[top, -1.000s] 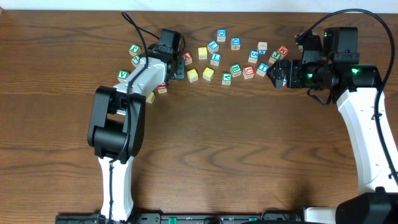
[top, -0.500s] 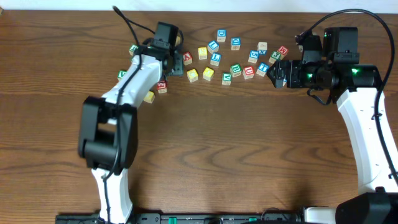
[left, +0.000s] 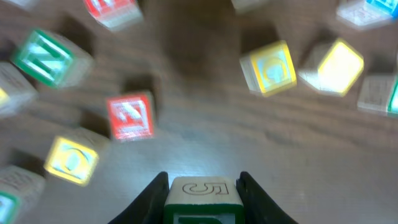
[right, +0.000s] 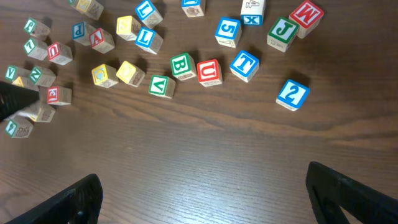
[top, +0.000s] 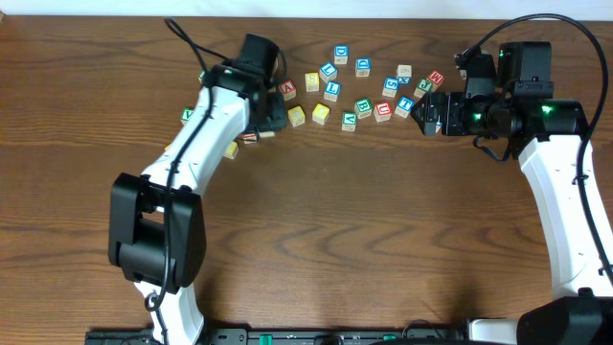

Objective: Spell out ROBOT
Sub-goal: 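Carry the green R block forward and set it on the open table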

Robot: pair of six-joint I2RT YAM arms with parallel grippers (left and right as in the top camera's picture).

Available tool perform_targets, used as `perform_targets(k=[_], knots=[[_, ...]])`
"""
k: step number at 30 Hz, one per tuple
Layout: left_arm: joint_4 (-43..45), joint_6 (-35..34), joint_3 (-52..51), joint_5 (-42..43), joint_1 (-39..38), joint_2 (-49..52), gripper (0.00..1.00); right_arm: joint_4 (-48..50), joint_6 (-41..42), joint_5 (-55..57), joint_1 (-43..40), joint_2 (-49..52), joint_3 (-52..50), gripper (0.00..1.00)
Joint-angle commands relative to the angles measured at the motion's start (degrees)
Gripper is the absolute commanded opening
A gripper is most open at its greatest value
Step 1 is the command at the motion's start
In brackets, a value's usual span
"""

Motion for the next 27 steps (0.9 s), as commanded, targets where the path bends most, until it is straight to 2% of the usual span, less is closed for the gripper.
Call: perform_targets(k=[1, 13, 27], knots=[[-2.4, -0.8, 0.1, 1.3, -2.5, -0.5, 0.30, 0.0, -0.3, -0.3, -0.7, 0.0, 1.2, 0.99], [-4.4, -1.2, -1.7, 1.3, -7.0, -0.5, 0.30, 0.0, -0.3, -0.3, -0.7, 0.0, 1.2, 0.99], [-2.0, -4.1, -2.8, -0.2, -7.7, -0.4, 0.30, -0.1, -0.3, -0.3, -0.7, 0.0, 1.2, 0.99]])
